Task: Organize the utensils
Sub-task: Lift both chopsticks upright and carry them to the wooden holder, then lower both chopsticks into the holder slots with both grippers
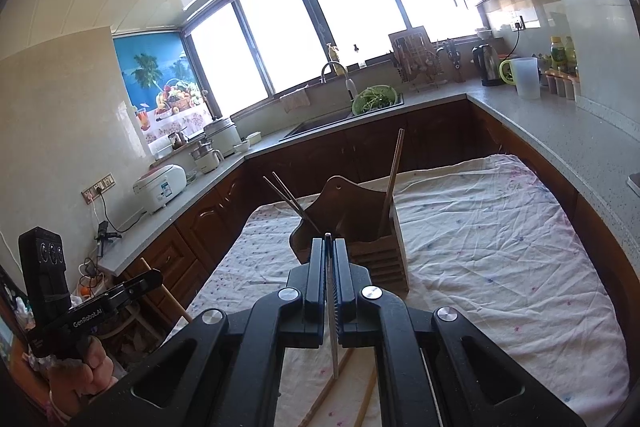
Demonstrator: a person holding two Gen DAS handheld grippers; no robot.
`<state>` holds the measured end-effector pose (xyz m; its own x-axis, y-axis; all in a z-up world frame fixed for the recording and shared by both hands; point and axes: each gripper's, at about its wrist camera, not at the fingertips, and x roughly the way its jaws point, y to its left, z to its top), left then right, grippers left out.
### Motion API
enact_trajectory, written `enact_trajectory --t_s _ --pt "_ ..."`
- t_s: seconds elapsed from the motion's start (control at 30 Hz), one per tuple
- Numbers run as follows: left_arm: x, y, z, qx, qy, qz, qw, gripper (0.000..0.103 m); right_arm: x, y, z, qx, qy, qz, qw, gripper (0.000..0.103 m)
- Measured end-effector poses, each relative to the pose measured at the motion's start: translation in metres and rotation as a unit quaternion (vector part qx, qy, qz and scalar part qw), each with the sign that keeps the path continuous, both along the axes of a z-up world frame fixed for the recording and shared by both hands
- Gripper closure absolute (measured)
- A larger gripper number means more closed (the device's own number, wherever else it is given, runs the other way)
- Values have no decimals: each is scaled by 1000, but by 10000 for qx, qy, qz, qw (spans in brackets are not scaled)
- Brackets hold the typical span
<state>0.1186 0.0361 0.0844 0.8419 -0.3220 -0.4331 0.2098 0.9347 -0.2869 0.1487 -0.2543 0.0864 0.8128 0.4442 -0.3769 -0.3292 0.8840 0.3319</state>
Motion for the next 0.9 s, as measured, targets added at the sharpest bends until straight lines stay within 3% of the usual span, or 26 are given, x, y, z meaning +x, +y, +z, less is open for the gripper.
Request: enact_trajectory --t_s 0.5,0.9 --pt "33 1 38 -167 -444 21 9989 98 24 -9 35 -2 -334 -213 9992 100" --pt "89 2 86 -284 -950 80 9950 98 80 -16 73 112 -630 -427 9970 100"
